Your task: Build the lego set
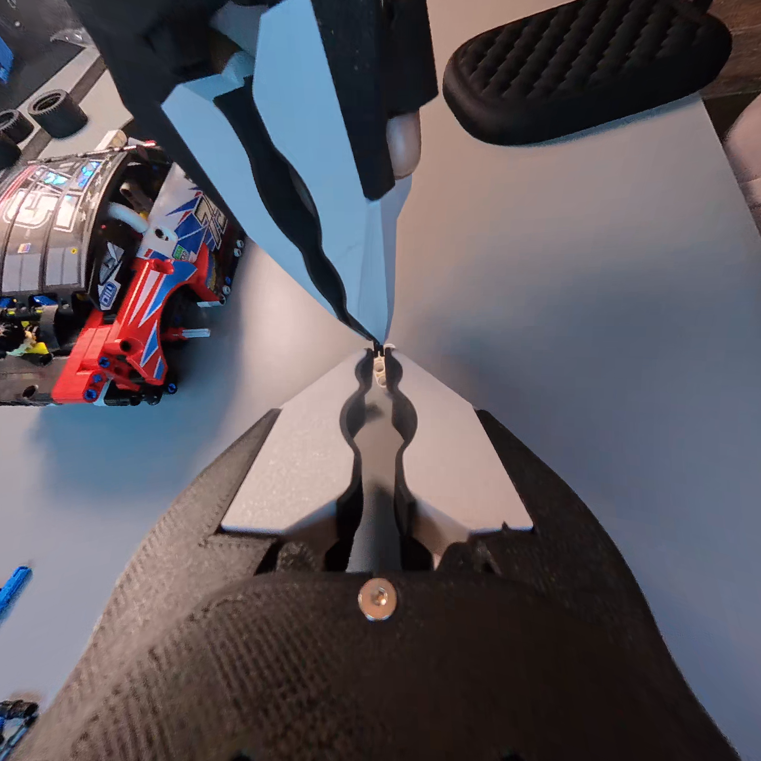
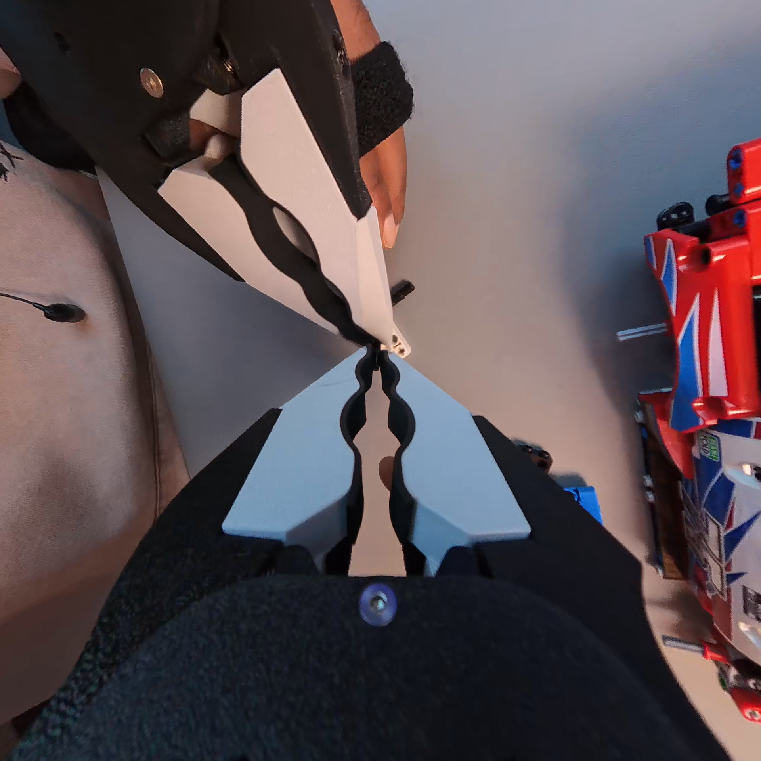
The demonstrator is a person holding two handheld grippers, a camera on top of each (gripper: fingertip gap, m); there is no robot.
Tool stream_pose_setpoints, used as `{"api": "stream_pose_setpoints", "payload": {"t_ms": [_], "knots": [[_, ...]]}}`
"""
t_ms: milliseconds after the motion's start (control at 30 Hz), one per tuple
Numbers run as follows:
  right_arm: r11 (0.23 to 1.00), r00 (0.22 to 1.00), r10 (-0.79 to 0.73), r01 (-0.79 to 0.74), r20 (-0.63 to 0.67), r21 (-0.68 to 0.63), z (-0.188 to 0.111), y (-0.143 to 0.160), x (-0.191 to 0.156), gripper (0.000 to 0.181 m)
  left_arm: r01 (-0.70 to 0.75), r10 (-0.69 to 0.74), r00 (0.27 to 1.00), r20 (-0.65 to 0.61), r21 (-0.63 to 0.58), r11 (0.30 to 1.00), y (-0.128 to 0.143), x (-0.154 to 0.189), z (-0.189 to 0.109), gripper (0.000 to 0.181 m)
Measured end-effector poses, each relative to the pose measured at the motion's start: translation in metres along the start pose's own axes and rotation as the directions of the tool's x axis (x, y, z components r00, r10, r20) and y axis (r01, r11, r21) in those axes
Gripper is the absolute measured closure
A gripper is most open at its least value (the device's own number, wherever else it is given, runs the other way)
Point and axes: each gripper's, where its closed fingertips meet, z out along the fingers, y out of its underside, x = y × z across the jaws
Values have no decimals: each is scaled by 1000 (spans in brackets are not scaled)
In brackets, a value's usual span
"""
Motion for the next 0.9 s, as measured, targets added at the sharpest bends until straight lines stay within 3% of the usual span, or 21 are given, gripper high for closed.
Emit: {"api": "stream_pose_setpoints", "payload": {"t_ms": [33,133,200,367,533,900], "knots": [[1000,1000,4,-4,2,12,-1,0,0,181,-6,6,1000,2,3,1000,0,0,0,179],[996,1000,-10,9,5,94,-6,-6,-1,180,4,-4,1000,3,29,1000,-4,-3,-4,179],[975,998,-54,49,19,215,-16,-13,-5,180,35,-34,999,-15,91,995,-12,-6,-12,179],[861,967,-253,240,-32,449,-41,-19,-24,167,84,-69,995,-75,224,971,-31,-4,-25,180],[835,944,-311,325,-106,445,-42,-16,-28,172,108,-81,991,-108,273,956,-40,1,-28,179],[823,931,-333,364,-148,437,-43,-17,-30,179,122,-85,988,-132,305,944,-46,5,-31,179]]}}
